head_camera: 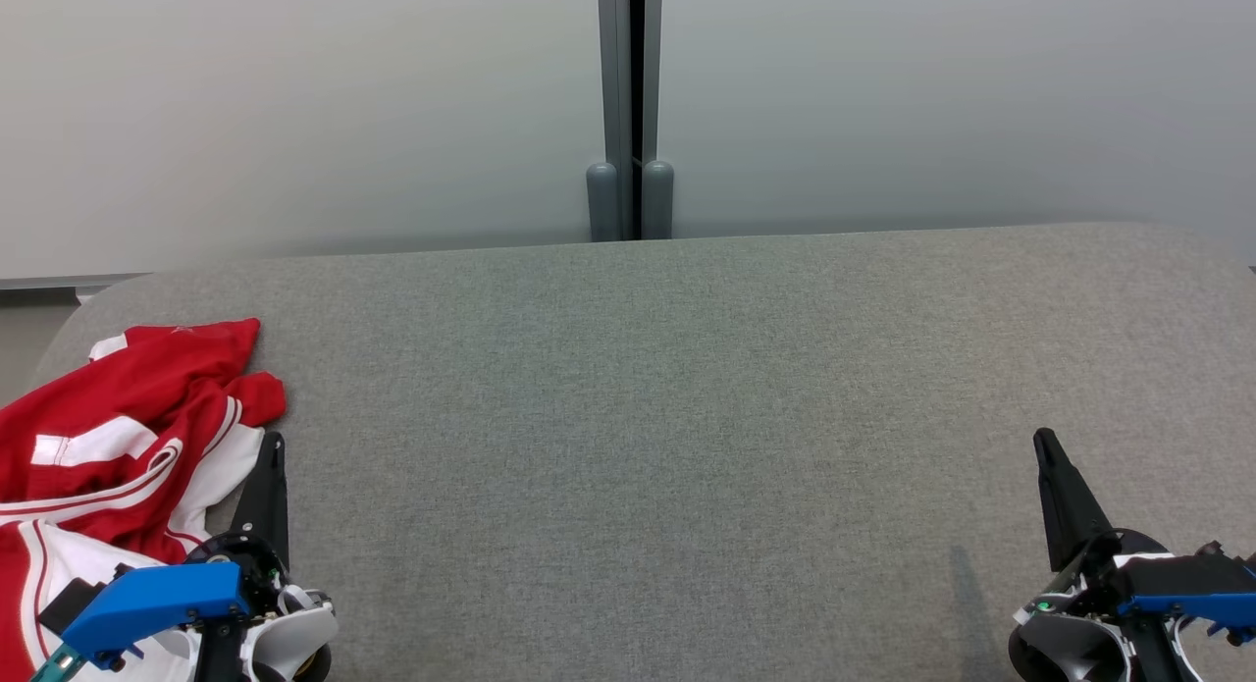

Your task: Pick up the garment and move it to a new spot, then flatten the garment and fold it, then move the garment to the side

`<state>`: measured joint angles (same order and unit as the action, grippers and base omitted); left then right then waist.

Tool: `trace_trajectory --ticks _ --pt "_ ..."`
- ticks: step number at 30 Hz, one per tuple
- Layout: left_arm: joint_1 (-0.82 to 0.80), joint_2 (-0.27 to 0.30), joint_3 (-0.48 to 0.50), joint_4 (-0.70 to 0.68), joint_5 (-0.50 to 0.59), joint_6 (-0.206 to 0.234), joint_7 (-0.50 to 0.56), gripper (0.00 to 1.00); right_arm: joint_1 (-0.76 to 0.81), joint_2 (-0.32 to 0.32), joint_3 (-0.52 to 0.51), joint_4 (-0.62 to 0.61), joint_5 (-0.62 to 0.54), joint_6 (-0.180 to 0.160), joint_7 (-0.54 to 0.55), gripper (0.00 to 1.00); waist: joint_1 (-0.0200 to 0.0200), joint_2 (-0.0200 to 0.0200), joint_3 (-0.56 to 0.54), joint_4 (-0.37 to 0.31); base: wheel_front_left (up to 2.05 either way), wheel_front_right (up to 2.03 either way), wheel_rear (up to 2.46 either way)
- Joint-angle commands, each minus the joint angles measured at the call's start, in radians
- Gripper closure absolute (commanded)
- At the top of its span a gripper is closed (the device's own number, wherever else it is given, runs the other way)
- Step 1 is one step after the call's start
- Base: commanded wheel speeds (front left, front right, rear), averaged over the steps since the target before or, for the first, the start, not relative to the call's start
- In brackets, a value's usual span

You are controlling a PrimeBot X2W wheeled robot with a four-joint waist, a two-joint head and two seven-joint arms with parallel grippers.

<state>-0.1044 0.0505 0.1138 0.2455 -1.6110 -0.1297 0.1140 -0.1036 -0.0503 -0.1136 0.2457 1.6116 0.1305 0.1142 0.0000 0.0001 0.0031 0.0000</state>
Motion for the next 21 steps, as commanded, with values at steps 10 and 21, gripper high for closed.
trace_trajectory --ticks 10,21 --pt "0.019 -0.003 -0.002 0.020 0.003 0.000 -0.006 0.00 0.015 0.003 0.006 0.017 0.000 0.000 -0.004 0.00 0.0000 -0.0001 0.000 0.000 0.00 0.00 0.00" --pt "0.006 -0.001 -0.020 -0.009 0.051 0.000 -0.067 0.00 -0.004 0.003 0.060 -0.023 0.002 0.000 -0.064 0.00 0.0000 -0.0001 0.001 0.001 0.00 0.00 0.00"
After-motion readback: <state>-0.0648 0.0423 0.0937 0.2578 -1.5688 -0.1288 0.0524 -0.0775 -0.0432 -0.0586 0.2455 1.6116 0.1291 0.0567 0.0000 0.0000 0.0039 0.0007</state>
